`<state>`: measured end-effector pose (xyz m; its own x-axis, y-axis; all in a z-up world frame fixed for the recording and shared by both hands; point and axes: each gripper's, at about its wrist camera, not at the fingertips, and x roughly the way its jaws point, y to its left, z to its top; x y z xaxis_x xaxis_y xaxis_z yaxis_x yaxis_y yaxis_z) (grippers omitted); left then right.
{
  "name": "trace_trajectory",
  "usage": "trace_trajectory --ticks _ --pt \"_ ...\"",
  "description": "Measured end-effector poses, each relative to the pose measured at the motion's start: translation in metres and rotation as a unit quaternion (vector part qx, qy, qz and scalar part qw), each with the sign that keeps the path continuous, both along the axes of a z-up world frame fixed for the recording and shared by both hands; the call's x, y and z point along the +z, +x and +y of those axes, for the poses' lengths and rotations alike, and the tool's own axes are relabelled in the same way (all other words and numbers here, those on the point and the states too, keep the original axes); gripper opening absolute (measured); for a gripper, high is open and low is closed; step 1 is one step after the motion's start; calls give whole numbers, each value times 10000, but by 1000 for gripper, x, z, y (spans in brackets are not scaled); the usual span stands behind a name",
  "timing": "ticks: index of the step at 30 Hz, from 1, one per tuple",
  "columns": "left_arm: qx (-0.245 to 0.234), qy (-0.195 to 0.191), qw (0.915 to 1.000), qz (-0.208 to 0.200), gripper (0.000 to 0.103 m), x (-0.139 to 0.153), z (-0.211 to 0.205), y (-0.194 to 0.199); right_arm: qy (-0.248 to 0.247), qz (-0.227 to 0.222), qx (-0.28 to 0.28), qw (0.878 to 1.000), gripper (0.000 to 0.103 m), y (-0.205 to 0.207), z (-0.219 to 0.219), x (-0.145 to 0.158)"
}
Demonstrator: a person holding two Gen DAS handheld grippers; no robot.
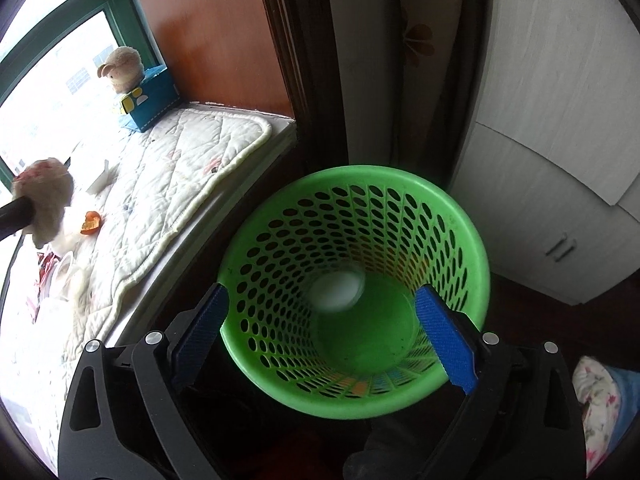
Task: Collect trash
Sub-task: 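Release the yogurt tub into the basket while the left gripper drops the bun in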
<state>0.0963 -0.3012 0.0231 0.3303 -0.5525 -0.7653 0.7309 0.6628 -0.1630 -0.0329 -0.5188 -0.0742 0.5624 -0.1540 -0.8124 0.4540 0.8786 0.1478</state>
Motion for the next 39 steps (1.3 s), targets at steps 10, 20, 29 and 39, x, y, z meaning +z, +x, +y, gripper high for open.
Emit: trace_trajectory --ticks 10,20,29,39 --pt "-401 238 9987 186 39 -31 -61 -11 -196 -139 -75 9997 94 -35 -5 19" --pt "-648 258 9962 513 49 -55 -99 -13 -177 -210 -317 9991 94 -58 -19 27" --pt "-647 198 9958 612 57 -58 -91 -20 -147 -263 -233 9993 94 -62 -12 32" --pt "115 289 9994 165 57 -37 -7 -12 -126 -506 387 9979 94 -45 38 45"
